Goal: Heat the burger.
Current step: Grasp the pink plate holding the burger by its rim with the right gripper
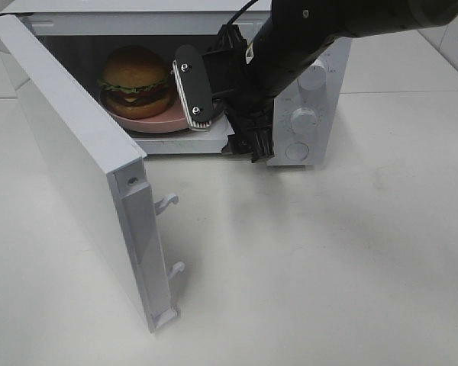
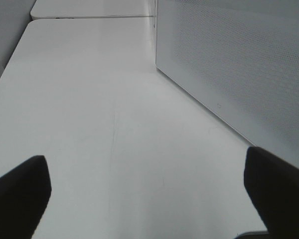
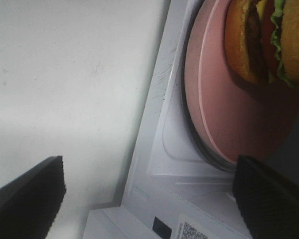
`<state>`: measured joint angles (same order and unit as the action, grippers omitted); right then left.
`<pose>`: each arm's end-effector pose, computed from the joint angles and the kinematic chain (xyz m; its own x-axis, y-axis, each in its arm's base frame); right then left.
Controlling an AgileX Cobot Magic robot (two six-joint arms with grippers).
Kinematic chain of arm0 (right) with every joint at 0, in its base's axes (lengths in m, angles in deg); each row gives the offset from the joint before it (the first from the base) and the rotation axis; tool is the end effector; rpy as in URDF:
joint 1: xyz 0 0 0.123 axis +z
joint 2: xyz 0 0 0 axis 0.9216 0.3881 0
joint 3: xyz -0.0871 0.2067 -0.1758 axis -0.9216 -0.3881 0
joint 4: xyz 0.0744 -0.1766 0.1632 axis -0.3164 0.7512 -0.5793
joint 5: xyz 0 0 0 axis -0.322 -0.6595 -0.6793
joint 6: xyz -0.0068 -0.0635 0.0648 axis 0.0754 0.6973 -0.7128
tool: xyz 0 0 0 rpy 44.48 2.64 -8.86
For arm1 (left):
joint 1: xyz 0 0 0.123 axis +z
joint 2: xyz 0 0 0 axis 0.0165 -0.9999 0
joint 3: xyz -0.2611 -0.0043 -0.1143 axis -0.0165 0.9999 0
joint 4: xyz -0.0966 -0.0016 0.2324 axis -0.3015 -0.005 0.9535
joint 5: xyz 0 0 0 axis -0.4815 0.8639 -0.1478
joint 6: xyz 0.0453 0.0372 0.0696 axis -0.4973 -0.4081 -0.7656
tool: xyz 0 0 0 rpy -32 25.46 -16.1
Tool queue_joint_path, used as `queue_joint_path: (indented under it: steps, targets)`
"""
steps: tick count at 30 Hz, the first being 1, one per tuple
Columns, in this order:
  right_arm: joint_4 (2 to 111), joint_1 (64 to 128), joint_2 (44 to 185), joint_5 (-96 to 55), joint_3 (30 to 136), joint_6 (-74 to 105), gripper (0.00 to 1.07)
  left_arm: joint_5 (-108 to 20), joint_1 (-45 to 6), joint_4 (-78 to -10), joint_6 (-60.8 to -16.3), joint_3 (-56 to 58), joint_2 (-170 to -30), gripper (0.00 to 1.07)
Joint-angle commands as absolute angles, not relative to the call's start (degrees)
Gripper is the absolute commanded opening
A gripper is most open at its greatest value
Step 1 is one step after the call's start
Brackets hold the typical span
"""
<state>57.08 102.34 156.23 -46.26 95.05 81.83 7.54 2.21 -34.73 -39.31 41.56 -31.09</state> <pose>0.3523 0.2477 0.2175 0.3550 -0.9117 -0.2069 -0.7560 -0.1498 -0.6372 -0.0086 -0.0080 0.2799 -0.4558 0.0098 -0.8900 0.0350 0.9994 -0.0069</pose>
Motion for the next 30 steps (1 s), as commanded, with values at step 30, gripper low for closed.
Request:
queue_joint_path:
  steps: [30]
  targets:
    - [58.45, 102.68, 172.21, -47.81, 112.47, 77.24, 0.82, 6.79, 2.38, -34.96, -39.25, 41.50, -30.29, 0.98]
